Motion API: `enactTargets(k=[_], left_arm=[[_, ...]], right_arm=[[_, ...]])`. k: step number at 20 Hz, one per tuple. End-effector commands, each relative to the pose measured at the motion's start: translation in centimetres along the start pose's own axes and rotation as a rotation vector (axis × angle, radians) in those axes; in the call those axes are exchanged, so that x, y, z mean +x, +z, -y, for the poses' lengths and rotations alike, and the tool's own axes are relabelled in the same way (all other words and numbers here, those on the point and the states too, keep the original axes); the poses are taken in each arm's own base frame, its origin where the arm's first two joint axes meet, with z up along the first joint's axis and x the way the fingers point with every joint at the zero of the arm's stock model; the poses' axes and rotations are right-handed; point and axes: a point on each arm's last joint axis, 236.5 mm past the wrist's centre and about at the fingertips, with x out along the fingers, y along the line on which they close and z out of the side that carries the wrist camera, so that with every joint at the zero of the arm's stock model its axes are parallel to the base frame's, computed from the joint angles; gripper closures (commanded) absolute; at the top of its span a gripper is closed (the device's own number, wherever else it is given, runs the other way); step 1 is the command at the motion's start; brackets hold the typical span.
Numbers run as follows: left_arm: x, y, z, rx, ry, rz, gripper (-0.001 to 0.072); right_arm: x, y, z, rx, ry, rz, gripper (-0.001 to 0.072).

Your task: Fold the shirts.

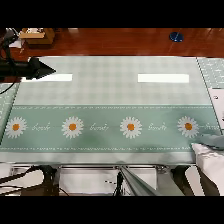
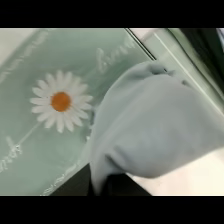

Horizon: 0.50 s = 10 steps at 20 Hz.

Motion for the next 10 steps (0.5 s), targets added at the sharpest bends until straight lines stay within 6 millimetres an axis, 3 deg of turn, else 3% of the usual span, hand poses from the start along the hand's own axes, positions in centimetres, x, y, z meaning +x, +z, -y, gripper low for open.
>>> enactTargets(k=[1,4,6,8,10], left_arm=[[1.3,0.3,-1.6,0.013,0.016,0.005,0.0687],[1.5,1.1,-3.1,-0.006,0.043,0.035,0.0687],[1.3,1.5,-4.0,0.015,0.058,0.053,0.0687],[0.6,2.3,-5.2,0.001,0.085,0.091,0.0687],[-0.1,3.2,-6.3,-0.006,0.113,0.130,0.0687]], right_arm=[[1.9,-2.8,3.6,0.073,-0.113,-0.119,0.0689],[3.5,-5.7,8.7,0.107,-0.335,-0.240,0.0689],[2.6,-7.8,13.2,0.135,-0.559,-0.301,0.0689],[1.8,-9.5,15.5,0.148,-0.691,-0.341,0.0689],[2.7,-11.5,16.2,0.136,-0.732,-0.404,0.0688]])
